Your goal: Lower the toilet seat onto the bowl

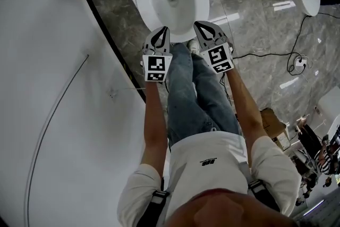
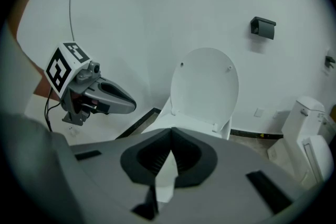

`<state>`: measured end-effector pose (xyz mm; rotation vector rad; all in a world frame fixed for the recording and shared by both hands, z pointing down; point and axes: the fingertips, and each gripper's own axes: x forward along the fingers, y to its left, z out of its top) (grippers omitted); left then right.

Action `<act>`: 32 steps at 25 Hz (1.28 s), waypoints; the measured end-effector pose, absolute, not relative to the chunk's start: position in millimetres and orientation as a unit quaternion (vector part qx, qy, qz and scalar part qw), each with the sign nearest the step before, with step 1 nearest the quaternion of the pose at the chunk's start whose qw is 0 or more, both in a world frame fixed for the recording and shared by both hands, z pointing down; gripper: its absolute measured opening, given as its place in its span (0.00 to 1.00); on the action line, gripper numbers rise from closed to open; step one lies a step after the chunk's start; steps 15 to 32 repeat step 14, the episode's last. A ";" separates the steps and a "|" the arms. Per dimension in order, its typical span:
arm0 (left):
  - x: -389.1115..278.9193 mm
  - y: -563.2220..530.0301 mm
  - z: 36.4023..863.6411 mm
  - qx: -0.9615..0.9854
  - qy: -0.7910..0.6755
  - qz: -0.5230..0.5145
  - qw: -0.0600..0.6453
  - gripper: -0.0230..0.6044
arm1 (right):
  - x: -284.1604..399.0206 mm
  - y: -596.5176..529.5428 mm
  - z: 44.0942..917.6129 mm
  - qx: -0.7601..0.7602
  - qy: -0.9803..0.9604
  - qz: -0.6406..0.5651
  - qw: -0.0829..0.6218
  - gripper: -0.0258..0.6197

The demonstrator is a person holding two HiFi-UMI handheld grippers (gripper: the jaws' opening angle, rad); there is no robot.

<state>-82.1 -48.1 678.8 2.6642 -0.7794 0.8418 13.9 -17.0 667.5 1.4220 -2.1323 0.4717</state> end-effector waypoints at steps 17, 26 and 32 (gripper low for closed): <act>-75.4 -47.0 653.4 0.913 -0.273 0.283 0.107 0.09 | 19.0 -15.3 643.3 0.535 -0.792 0.177 0.234 0.09; -75.4 -47.0 653.4 0.913 -0.273 0.283 0.107 0.09 | 19.0 -15.3 643.3 0.535 -0.792 0.177 0.234 0.09; -75.4 -47.0 653.4 0.913 -0.273 0.283 0.107 0.09 | 19.0 -15.3 643.3 0.535 -0.792 0.177 0.234 0.09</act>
